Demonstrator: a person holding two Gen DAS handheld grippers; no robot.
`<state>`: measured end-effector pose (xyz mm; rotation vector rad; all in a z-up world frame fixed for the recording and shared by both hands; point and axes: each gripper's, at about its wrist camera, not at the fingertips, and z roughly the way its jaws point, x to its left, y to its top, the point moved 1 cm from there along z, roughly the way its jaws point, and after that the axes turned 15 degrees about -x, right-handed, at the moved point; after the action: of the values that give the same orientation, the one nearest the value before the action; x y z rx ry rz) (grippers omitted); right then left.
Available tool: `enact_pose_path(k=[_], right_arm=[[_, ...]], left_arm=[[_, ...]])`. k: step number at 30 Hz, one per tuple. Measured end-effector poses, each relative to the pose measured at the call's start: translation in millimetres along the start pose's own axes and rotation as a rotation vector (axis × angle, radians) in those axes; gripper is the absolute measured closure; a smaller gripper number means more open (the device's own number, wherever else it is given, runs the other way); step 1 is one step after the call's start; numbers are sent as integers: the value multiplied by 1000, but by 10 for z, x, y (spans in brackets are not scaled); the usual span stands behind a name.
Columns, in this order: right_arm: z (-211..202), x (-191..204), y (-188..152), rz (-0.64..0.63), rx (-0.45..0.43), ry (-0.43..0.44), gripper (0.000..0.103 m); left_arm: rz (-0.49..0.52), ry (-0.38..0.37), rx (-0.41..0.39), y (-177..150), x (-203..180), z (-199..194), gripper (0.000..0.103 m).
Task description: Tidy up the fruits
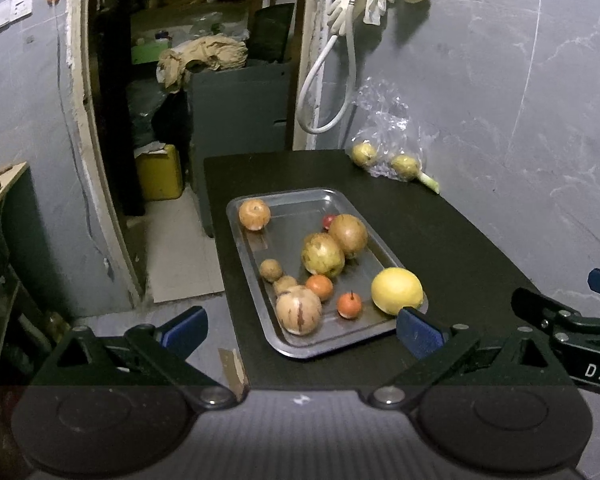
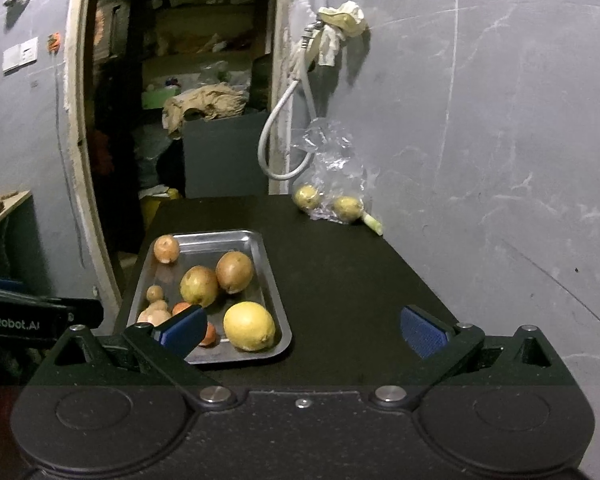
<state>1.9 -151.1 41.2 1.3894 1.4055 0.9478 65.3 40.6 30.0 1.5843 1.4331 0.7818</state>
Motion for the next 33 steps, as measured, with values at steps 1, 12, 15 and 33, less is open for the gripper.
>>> enact_pose_path(k=[1,12,15,33], right_arm=[[-21,-4,-4,-8,-2,7,1],[-178,-86,-121,-40,10,97,1],[-206,-99,-127,-66,3,114,1],[-83,-284,-303,-55,83,144,1]], left_arm=[[-7,5,2,-15,-10,-20,0],[-62,76,17,-190,-124,-265,0],[-76,79,30,-210,-145,-289,0],[-20,75,29,-395,-316,-244,0]])
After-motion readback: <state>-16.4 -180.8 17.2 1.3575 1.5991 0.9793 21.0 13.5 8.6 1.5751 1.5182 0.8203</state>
